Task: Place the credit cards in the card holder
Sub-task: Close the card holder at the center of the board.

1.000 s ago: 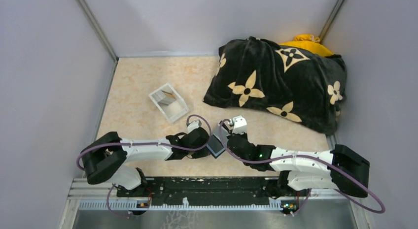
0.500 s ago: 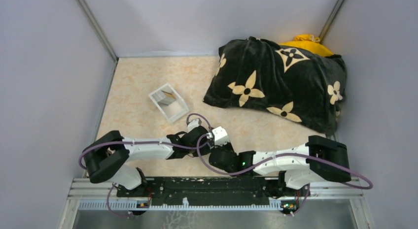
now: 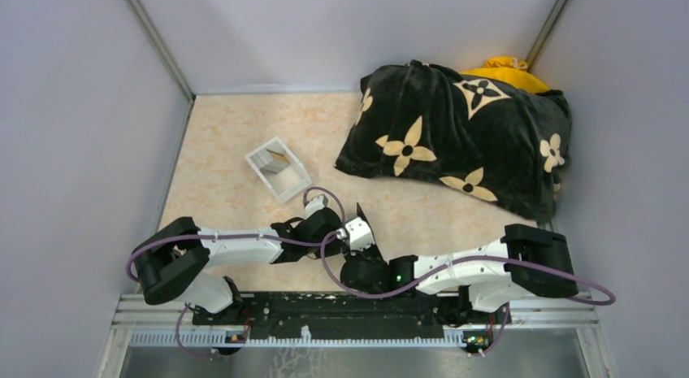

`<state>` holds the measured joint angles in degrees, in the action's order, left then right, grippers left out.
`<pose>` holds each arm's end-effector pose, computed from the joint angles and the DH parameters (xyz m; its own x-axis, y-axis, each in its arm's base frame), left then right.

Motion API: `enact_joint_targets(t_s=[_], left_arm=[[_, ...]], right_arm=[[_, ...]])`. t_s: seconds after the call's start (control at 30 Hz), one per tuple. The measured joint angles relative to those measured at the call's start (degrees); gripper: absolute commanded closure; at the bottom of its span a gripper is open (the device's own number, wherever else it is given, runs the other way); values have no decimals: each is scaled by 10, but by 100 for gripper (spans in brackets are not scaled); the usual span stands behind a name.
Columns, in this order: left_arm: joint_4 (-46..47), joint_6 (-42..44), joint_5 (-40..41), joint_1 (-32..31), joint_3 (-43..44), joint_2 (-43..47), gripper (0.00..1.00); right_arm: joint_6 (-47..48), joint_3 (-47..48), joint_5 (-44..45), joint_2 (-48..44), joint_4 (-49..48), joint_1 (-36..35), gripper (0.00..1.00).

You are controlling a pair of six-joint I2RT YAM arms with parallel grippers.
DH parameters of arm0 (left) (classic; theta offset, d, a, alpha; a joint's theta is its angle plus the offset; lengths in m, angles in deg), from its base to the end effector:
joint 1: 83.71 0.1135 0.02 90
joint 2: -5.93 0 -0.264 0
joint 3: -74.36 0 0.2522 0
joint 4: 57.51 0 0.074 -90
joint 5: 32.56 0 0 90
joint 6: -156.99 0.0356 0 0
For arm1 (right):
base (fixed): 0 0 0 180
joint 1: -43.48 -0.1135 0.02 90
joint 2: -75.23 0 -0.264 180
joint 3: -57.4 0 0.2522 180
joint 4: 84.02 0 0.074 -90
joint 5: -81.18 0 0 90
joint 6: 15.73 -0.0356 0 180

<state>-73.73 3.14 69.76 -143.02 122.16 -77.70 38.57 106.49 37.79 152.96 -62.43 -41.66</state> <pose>0.1403 -0.2215 0.1425 -0.8714 -0.2500 -0.4221 -0.0205 0.8782 -0.4779 0.0468 0.2451 0.1749 -0.4293 -0.3177 -0.8454 -0.4859 0.8703 -0.0803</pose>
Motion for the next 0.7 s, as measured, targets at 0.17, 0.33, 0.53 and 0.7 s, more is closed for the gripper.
enact_joint_targets(t_s=[0.17, 0.33, 0.53, 0.7], left_arm=[[0, -3, 0, 1, -1, 1, 100], [2, -9, 0, 4, -3, 2, 100], [2, -10, -4, 9, -3, 2, 100], [6, -10, -8, 13, -3, -1, 100]], right_arm=[[1, -11, -20, -44, 4, -2, 64], [-14, -22, -11, -120, 21, -2, 73], [-45, -31, 38, -252, 63, 16, 98], [-60, -51, 26, -316, 63, 140, 100]])
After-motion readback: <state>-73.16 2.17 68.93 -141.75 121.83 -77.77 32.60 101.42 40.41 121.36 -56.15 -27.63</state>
